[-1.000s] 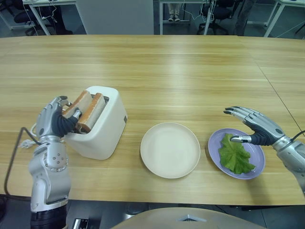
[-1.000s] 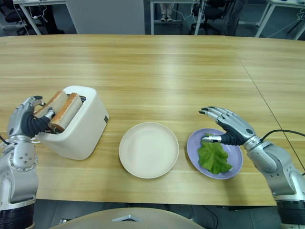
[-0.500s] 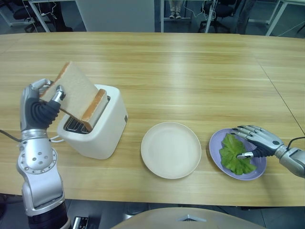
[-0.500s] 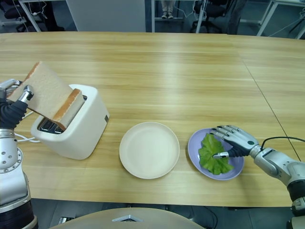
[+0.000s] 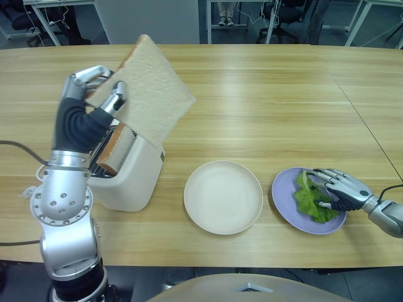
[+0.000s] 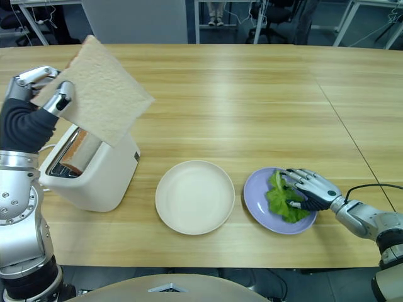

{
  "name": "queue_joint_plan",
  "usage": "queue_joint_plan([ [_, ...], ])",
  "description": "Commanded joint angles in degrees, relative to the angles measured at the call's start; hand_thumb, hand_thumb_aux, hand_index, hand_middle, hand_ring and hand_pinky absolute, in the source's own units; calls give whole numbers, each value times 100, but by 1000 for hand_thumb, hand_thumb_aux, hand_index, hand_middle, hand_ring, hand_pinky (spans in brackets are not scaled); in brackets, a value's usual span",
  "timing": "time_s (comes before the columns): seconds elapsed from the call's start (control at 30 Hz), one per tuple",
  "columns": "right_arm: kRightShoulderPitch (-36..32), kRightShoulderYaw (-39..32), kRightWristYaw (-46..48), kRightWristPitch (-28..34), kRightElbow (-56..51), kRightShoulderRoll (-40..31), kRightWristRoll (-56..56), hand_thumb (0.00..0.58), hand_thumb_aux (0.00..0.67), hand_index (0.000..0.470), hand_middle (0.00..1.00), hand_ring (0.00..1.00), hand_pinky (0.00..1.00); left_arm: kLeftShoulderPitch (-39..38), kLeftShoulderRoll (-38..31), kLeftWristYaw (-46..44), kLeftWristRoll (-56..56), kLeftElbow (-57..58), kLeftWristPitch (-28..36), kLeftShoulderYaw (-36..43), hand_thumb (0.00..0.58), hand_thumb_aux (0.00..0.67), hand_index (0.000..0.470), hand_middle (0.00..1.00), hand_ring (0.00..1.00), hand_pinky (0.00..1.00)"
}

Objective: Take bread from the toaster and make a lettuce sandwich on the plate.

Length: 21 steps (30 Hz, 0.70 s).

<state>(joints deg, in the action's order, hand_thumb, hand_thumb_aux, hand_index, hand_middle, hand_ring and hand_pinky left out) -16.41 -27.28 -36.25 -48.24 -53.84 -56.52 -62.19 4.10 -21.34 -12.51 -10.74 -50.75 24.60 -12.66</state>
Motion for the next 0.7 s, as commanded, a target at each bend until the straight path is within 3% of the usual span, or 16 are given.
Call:
queue_joint_plan([
  [0.03, -23, -288, -85, 28, -47, -37, -138, 580, 670, 460, 0, 0, 0, 9, -76, -166, -36, -119, 207, 380, 580, 670, 460, 1000, 1000, 1000],
  [0.33, -69, -445, -253, -50, 103, -80, 24, 580, 670, 460, 0, 0, 0, -660, -446, -770, -134, 291, 33, 1670, 580, 670, 460, 1000, 1000, 1000],
  [0.53, -47, 33, -138, -294, 623, -168, 741, 580, 670, 460, 0, 0, 0, -1220, -879, -1352, -221, 1144, -617, 2805, 580, 670, 460, 1000, 1000, 1000],
  [0.7, 190, 517, 364, -379, 1534, -219, 1457, 580, 670, 460, 0, 0, 0, -896, -739, -1290, -541, 2421, -1055, 3404, 580, 670, 460, 1000, 1000, 1000],
])
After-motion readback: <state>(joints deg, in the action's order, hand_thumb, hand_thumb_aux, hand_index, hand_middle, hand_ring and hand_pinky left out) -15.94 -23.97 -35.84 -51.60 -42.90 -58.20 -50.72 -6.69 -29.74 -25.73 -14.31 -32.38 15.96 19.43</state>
